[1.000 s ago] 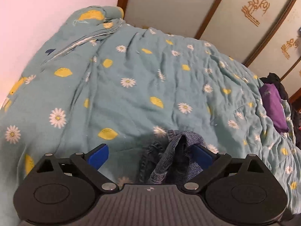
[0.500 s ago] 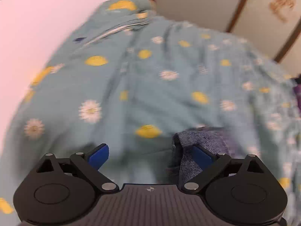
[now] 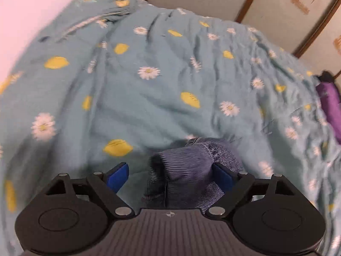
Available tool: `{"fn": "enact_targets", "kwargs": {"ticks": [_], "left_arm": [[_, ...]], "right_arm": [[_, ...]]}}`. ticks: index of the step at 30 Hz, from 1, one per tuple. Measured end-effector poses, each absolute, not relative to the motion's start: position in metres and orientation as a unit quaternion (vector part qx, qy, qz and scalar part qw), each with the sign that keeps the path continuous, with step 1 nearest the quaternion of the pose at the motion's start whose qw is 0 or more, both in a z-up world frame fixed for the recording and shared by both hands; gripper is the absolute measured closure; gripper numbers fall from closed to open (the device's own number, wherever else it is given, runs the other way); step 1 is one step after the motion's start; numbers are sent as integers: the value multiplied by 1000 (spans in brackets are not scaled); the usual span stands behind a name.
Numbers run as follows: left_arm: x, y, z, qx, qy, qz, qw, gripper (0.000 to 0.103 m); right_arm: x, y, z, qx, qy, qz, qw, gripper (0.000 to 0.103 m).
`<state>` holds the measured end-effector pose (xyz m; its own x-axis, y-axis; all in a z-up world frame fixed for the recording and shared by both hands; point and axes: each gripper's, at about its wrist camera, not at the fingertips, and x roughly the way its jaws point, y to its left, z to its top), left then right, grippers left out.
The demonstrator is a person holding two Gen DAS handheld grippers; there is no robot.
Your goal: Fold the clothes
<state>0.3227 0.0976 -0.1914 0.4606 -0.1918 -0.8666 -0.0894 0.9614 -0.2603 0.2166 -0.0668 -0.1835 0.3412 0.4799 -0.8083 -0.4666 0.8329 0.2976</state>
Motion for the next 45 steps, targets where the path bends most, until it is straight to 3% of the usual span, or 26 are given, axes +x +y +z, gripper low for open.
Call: {"fn": "enact_targets", "kwargs": {"ticks": [6, 13, 16, 19, 24, 27, 29, 33, 36, 37, 38, 40, 41, 43, 45], "left_arm": [[332, 96, -204, -89, 517, -33, 851, 0], [338, 96, -217, -67, 511, -14, 857, 0], [333, 104, -213, -104, 501, -24, 859, 0], [326, 119, -202, -162, 497, -46, 851, 1], [315, 125, -189, -146, 492, -25, 858, 2], [310, 128, -185, -156, 489, -24, 858, 2], [310, 131, -184, -161, 485, -19, 859, 3], [316, 135, -191, -157, 493, -2, 856, 3], [328, 142, -208, -194, 508, -15, 839, 2], [331, 145, -214, -209, 513, -21, 832, 2], [333, 149, -219, -228, 517, -24, 825, 2], [329, 156, -218, -253, 515, -28, 818, 5], [326, 158, -214, -257, 510, -32, 820, 7], [319, 157, -201, -239, 501, -29, 831, 7], [317, 153, -194, -222, 497, -27, 838, 7]], "right_arm": [[225, -69, -193, 5, 510, 283, 812, 75], [222, -26, -220, -51, 494, 263, 827, 70], [216, -28, -208, -66, 484, 270, 830, 70], [213, -56, -176, -24, 483, 291, 825, 71], [211, -117, -141, 53, 458, 277, 843, 67], [222, -134, -153, 58, 468, 250, 845, 67], [227, -128, -173, 63, 490, 246, 834, 74], [223, -91, -185, 13, 487, 252, 836, 73], [225, -67, -203, -45, 490, 249, 834, 62], [222, -63, -205, -57, 488, 249, 834, 52], [221, -61, -206, -70, 485, 249, 835, 52], [216, -62, -202, -83, 475, 249, 840, 55], [210, -68, -193, -75, 476, 251, 840, 64], [210, -88, -172, -29, 477, 257, 840, 67], [212, -100, -158, -2, 472, 268, 840, 77]]}}
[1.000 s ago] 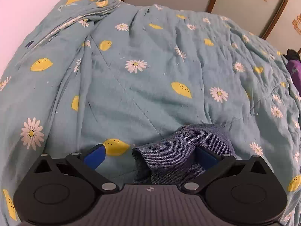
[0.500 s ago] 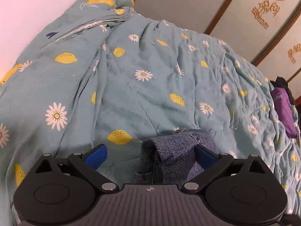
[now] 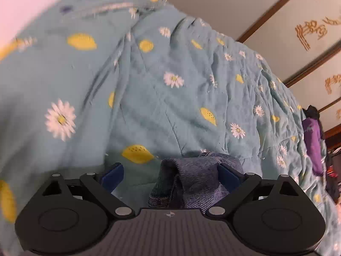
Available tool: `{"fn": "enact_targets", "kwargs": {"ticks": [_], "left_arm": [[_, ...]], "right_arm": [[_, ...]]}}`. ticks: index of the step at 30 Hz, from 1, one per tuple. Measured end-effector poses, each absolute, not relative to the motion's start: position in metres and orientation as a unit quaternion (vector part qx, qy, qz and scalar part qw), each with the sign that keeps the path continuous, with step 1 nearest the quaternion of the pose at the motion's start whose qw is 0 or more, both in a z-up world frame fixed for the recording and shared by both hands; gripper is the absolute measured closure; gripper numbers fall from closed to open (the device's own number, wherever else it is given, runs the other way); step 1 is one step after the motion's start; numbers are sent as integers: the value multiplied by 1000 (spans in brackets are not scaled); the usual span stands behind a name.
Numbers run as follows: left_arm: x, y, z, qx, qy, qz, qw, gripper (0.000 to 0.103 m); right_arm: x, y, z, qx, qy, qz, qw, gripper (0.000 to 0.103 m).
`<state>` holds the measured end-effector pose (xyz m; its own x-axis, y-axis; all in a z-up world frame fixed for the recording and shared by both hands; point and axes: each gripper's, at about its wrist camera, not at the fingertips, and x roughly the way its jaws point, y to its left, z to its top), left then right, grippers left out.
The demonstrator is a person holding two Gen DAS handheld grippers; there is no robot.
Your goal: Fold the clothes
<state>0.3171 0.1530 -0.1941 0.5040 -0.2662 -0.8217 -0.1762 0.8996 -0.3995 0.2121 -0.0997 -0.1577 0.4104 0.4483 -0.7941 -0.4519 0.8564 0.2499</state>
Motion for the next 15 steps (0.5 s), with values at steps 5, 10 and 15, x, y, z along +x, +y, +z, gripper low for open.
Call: {"fn": "enact_targets", "kwargs": {"ticks": [5, 10, 15], "left_arm": [[313, 153, -196, -234, 502, -28, 832, 7], [312, 163, -201, -243, 503, -15, 829, 7], [318, 160, -202, -210, 502, 5, 839, 7]], "right_arm": [[221, -102, -155, 61, 482, 313, 816, 100], [242, -75, -198, 83, 534, 301, 786, 100], [255, -38, -221, 83, 542, 303, 779, 101]]}}
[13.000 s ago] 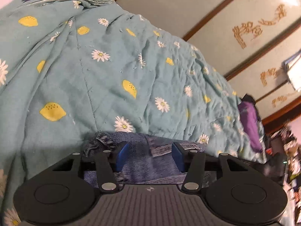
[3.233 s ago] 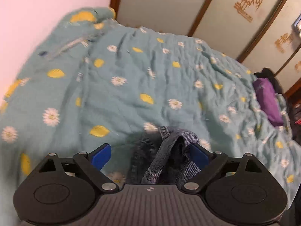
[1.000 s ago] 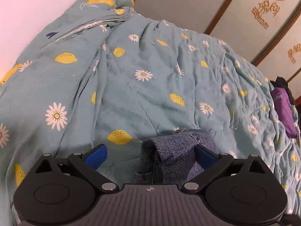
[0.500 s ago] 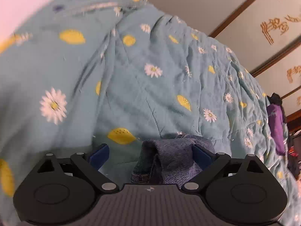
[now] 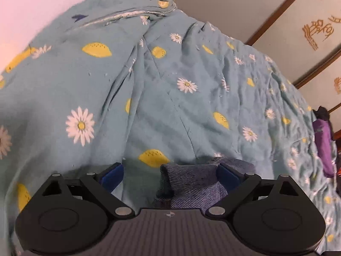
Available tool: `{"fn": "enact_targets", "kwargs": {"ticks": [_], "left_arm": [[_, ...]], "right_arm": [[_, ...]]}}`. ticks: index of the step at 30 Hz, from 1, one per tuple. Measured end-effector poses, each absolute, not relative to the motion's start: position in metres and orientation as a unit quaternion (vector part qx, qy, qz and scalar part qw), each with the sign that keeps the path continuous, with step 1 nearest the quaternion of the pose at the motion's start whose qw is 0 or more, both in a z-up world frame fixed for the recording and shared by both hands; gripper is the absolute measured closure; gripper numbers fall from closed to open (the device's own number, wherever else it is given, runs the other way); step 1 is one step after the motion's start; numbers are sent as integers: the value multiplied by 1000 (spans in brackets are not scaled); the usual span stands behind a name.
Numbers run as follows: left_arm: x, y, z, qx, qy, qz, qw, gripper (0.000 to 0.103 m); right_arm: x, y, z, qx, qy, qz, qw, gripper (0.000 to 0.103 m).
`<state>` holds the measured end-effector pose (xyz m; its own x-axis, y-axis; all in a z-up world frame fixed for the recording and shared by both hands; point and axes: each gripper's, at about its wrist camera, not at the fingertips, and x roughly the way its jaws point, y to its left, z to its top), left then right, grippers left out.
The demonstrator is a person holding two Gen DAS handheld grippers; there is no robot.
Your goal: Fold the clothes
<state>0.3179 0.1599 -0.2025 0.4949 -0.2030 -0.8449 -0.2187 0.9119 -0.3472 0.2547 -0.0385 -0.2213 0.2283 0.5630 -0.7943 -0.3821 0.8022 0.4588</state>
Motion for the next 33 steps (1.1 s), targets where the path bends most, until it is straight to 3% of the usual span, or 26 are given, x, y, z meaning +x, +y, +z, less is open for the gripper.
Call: {"fn": "enact_targets", "kwargs": {"ticks": [5, 13, 25, 30, 33], "left_arm": [[326, 151, -212, -199, 498, 4, 844, 7], [328, 152, -214, -210, 501, 3, 839, 7], [312, 140, -195, -189, 498, -2, 846, 8], [304, 93, -187, -106, 494, -35, 862, 8], [308, 90, -197, -110, 499, -33, 859, 6]], "right_arm": [[257, -40, -226, 103, 545, 307, 773, 103], [233, -116, -163, 92, 470, 287, 830, 97], [265, -97, -214, 102, 520, 273, 803, 101], [261, -107, -194, 90, 506, 271, 814, 100], [251, -109, -175, 78, 487, 280, 823, 98]]}}
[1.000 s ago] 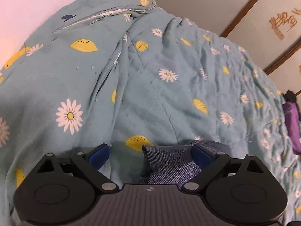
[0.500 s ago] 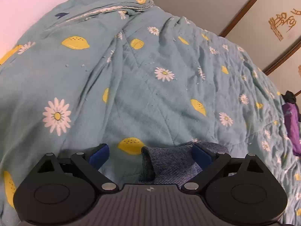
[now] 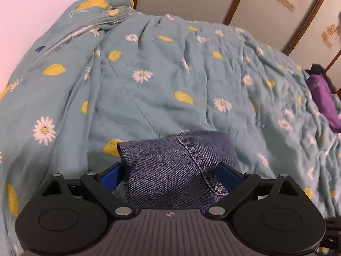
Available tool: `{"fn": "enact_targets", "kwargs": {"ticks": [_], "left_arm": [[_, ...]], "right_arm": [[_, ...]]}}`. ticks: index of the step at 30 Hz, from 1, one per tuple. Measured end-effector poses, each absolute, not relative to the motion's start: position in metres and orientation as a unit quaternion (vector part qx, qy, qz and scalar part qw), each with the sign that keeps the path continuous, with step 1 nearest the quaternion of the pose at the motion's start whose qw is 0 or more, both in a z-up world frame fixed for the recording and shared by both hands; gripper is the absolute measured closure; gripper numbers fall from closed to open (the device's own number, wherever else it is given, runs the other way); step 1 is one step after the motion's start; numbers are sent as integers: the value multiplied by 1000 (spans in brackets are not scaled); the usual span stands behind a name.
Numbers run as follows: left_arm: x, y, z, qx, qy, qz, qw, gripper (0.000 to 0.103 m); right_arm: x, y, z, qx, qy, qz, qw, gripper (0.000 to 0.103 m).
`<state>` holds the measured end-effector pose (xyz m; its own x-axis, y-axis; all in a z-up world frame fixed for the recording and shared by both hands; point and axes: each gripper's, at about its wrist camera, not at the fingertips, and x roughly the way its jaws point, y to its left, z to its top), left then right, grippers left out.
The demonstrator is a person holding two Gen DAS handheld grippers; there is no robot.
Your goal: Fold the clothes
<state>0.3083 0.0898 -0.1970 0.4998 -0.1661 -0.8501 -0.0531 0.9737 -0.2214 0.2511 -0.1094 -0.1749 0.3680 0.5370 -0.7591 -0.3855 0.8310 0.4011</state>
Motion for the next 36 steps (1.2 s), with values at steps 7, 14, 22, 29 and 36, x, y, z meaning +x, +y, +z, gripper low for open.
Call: {"fn": "enact_targets", "kwargs": {"ticks": [7, 14, 22, 29, 36], "left_arm": [[323, 122, -230, -206, 547, -31, 811, 0], [323, 102, -221, -124, 525, -22, 842, 0], [288, 106, -167, -99, 450, -28, 887, 9], [292, 103, -174, -147, 482, -18, 863, 49], [296, 122, -182, -190, 497, -5, 847, 49]], "right_arm": [[250, -81, -207, 51, 524, 283, 802, 99], [256, -69, -229, 52, 530, 277, 799, 100], [233, -85, -174, 64, 476, 323, 815, 97], [214, -39, -208, 27, 503, 331, 798, 99], [220, -28, -238, 45, 525, 317, 789, 99]]}}
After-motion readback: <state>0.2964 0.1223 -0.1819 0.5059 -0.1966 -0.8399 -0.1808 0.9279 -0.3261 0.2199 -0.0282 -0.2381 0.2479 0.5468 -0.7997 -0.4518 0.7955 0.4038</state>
